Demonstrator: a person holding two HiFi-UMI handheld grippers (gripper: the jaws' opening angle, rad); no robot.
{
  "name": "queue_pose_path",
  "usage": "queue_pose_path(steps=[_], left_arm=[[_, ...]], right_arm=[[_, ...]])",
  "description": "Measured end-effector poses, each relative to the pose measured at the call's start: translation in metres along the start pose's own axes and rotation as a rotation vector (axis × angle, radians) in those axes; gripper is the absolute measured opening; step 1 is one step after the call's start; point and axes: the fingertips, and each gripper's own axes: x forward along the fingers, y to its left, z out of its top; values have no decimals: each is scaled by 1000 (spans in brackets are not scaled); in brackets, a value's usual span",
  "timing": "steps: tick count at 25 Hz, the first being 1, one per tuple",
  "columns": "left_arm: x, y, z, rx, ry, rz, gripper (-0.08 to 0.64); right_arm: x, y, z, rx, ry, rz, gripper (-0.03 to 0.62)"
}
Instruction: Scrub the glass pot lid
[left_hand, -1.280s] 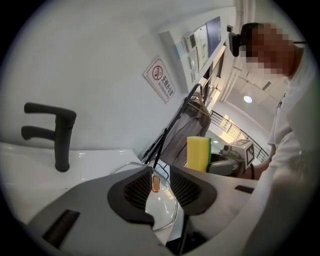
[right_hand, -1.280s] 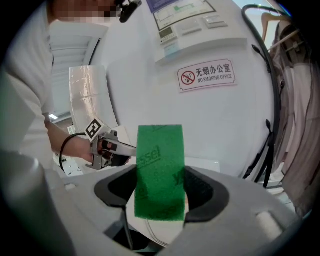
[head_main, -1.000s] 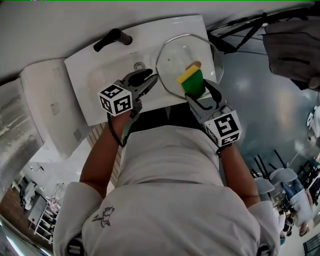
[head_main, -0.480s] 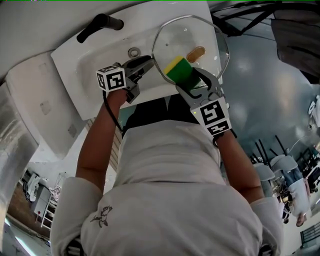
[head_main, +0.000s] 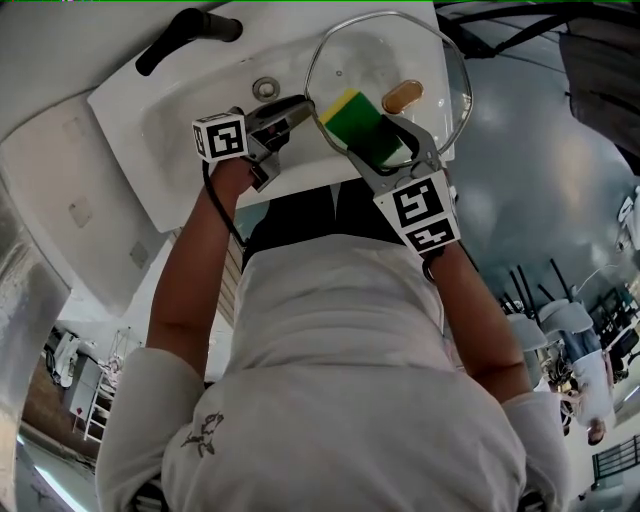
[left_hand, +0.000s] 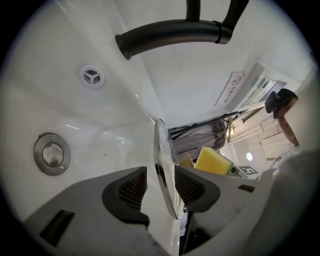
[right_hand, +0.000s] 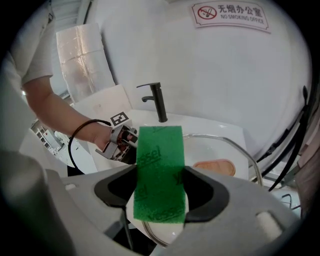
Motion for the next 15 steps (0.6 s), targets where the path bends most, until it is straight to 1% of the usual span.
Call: queue_pose_path(steps=[4,6,9,10,12,14,15], left_arm=[[5,4,6,-16,-28,-41,175],[7,5,9,-14,-38,-62,175],[8,5,8,-22,-55,-114,173],[7,5,10,-14,-61,-118,171],[8,5,11,2,-57,-118,130],[8,0,10,-11,-54,-132,89],[8,-2,10,-26,-57,-145,86]], right_arm=[[12,1,1,-7,48,-4,291],[19,0,-1,-18,96,-15,291],[29,1,-4,-35,166,-28,291],[32,2,-5,-41,185,-32,291],[39,2,-5,-57,217,-46,290],[44,3,-6,-74,243,-61,290],[46,3,-7,-85,255,-67,288]])
